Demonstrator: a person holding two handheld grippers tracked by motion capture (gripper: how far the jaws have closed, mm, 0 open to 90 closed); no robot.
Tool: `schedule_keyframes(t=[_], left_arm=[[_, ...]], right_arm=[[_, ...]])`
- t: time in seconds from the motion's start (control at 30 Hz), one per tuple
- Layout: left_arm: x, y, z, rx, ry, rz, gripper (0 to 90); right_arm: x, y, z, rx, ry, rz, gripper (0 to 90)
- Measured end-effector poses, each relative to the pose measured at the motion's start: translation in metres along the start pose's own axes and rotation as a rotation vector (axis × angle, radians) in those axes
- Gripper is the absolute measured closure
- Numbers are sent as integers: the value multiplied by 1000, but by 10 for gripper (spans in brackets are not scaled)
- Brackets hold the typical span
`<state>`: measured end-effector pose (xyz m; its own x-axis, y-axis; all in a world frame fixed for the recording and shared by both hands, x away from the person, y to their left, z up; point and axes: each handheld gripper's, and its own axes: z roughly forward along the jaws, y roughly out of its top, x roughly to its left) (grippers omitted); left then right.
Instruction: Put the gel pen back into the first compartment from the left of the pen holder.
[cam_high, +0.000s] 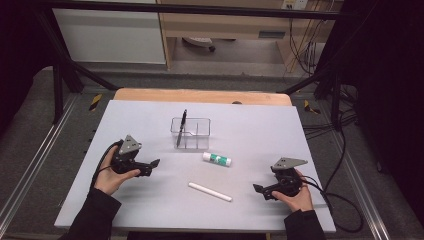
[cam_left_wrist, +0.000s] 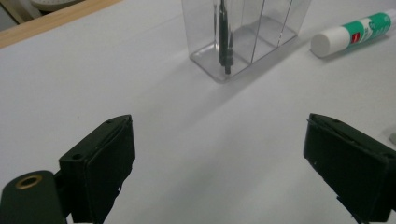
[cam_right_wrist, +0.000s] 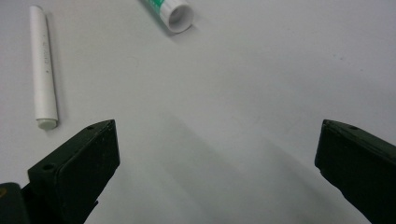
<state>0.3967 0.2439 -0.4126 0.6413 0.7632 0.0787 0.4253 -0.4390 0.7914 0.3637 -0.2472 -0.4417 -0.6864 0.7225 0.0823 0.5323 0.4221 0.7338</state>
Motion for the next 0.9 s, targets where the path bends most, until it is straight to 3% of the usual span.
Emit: schedule_keyframes(t=[0.27,0.63,0.9], left_arm=[[-6,-22,-3,1,-17,-7,63],[-9,-43,-4,8,-28,-13,58],[-9,-49,-8,11,-30,-12,58]], right_arm=[[13,9,3,14,25,-31,6],[45,27,16,19,104,-85,18],[65,37,29,19,142,-120,34]])
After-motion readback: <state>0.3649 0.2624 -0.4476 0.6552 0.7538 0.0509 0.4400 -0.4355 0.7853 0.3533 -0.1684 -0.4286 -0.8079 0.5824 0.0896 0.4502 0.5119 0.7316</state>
